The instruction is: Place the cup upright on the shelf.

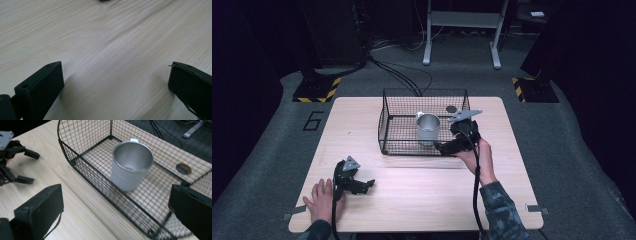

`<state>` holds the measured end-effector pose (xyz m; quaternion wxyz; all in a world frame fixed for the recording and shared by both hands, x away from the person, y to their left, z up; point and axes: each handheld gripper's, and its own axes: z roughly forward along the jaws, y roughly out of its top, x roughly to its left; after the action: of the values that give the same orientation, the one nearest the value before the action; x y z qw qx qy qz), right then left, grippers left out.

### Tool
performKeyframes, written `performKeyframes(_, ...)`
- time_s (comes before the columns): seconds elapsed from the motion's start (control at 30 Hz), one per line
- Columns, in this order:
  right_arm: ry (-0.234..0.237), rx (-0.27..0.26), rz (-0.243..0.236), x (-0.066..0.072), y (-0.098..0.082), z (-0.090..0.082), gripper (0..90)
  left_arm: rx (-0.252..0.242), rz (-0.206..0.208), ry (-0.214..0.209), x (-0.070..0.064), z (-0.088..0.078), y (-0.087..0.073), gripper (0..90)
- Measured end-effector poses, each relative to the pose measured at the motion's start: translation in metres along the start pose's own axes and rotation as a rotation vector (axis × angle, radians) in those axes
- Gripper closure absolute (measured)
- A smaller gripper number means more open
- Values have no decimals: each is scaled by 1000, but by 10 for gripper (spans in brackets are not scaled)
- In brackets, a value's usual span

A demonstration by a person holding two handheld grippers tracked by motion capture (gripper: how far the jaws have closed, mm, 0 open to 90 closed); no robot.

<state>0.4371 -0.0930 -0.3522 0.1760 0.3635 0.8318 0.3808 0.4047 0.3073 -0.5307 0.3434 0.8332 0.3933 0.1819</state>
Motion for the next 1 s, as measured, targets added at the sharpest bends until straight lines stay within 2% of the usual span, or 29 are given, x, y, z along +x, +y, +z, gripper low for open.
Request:
performKeyframes(0.13, -20, -16, 23, -5, -25, -14, 1, 0, 1, 2, 0, 0, 0, 2)
performKeyframes(0.27, -34, -5, 25, -7, -53, -25, 26, -12, -17, 1, -1, 1, 0, 2)
performKeyframes(0.33, -45, 6, 32, -9, -67, -28, 22, -2, -4, -1, 0, 0, 0, 2)
performKeyframes(0.57, -90, 49, 101, -21, -122, -32, 17, -1, -8, 0, -1, 0, 0, 2)
performKeyframes(0.67, -102, 61, 150, -26, -150, -32, 27, -1, -10, 1, -1, 0, 0, 2)
performKeyframes(0.77, -137, 52, 186, -32, -179, -30, 77, -3, -11, 2, -1, 0, 0, 2)
performKeyframes(0.83, -146, 43, 231, -35, -195, -28, 66, -1, -10, 2, -1, 0, 0, 3)
performKeyframes(0.87, -150, 36, 268, -37, -205, -27, 60, -1, -10, 2, -1, 0, 0, 2)
performKeyframes(0.93, -160, 38, 301, -41, -220, -24, 42, -1, -11, 2, -1, 0, 0, 3)
performKeyframes(0.97, -165, 56, 323, -43, -225, -23, 13, -5, -11, 1, -1, 0, 0, 2)
performKeyframes(1.0, -177, 67, 324, -45, -230, -21, 0, -1, -10, 2, -1, 0, 0, 2)
